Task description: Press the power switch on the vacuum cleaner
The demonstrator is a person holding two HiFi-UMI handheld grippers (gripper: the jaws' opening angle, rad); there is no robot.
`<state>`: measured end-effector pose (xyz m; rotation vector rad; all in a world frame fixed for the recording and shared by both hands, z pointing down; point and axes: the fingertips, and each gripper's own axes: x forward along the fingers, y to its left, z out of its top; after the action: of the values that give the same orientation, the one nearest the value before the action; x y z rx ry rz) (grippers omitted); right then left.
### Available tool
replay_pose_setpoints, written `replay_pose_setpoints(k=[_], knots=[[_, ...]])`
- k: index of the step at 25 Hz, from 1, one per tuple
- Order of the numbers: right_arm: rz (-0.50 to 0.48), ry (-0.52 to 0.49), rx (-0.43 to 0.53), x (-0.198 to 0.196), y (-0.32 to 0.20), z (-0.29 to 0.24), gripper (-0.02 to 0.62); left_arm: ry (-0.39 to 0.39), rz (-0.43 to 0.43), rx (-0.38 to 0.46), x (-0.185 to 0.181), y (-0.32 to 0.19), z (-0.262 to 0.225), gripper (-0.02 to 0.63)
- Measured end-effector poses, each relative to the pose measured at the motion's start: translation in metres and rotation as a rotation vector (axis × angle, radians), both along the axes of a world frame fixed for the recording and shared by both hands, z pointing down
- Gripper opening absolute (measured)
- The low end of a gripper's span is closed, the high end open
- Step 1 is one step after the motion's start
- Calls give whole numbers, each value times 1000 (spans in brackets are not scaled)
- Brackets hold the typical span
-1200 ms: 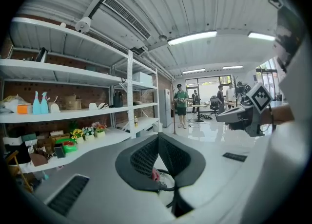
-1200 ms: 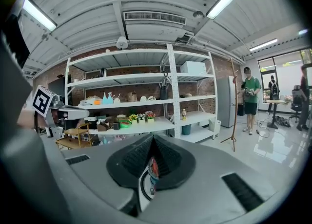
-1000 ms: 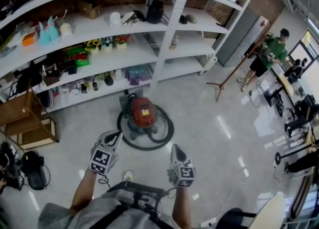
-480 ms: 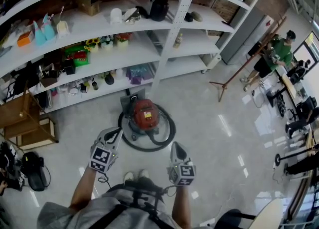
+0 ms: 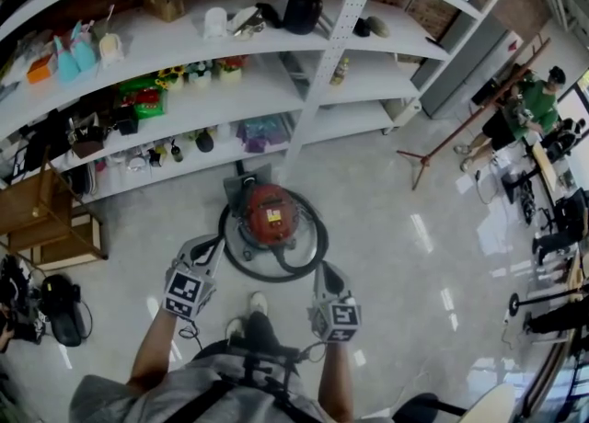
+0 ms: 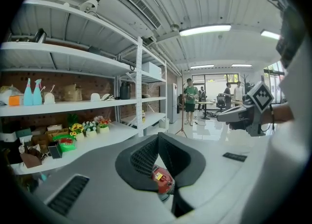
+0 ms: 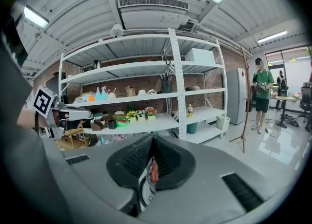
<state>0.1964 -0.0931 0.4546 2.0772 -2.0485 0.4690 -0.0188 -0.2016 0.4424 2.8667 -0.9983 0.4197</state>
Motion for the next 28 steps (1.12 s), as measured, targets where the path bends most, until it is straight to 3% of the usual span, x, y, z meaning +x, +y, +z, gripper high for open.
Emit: replay_pose_setpoints(k=[11, 28], knots=[[-82, -51, -96, 25, -64, 57, 9, -71, -42, -64, 26, -48, 53, 6], [-183, -108, -212, 37, -122, 163, 9, -104, -101, -180, 52, -83, 144, 6]])
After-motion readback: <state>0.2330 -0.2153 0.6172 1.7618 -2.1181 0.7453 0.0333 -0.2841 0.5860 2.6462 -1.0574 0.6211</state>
